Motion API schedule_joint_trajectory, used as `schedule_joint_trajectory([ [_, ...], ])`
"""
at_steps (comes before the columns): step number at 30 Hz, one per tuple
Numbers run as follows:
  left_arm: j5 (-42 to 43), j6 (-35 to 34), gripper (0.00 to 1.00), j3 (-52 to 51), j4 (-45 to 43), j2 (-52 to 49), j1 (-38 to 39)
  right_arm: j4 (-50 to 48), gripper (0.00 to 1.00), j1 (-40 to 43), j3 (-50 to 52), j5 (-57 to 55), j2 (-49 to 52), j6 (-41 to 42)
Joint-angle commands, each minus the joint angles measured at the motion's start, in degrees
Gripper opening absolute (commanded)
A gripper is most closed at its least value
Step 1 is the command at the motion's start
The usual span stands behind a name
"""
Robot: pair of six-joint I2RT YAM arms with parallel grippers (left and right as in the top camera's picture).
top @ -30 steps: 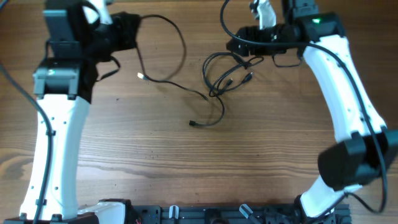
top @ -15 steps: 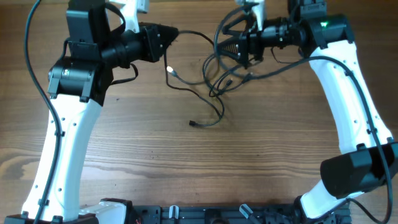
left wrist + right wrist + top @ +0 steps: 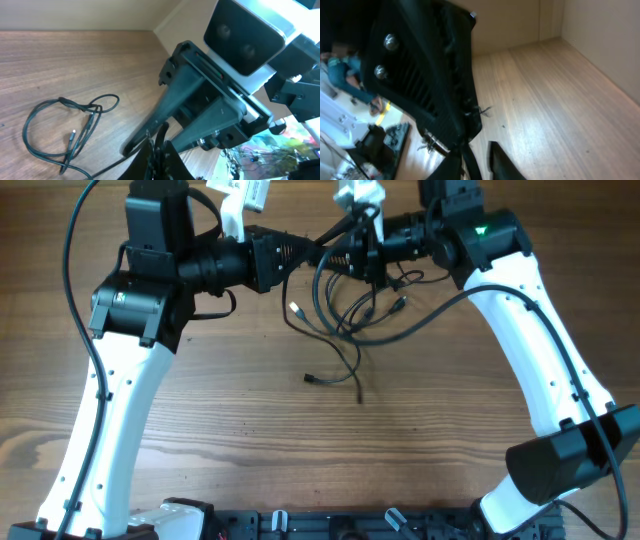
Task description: Untangle cables
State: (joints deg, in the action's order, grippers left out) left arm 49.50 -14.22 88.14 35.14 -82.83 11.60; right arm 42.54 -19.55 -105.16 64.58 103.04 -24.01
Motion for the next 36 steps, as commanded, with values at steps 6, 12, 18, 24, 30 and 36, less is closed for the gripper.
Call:
schedule_joint_trajectory([
  [6,-0.3,0.5,0.47,1.4,-0.1,-0.1,0.2,-5.1,0.04,0.5,-0.8,-6.5,-0.2,20.5],
  [12,-4.0,0.5,1.00,1.4,-0.1,-0.1,0.2,-8.3,0.04,0.9,-0.8,-12.5,-1.2,28.9],
  [18,-10.4,0.5,1.00,1.4,2.1,-0.1,0.2,-12.3,0.04,5.5,-0.8,-21.1,-5.7,35.6],
  [24,-11.7,0.5,1.00,1.4,3.1,-0.1,0.2,-14.9,0.04,17.2,-0.8,-24.3,-11.9,41.9],
  [30,-12.2,0.5,1.00,1.4,3.1,-0.1,0.2,-15.5,0.04,31.3,-0.8,-24.3,-14.3,50.3],
  [36,-12.2,0.5,1.00,1.4,3.2,-0.1,0.2,-10.3,0.04,43.8,-0.5,-33.4,-12.8,51.0],
])
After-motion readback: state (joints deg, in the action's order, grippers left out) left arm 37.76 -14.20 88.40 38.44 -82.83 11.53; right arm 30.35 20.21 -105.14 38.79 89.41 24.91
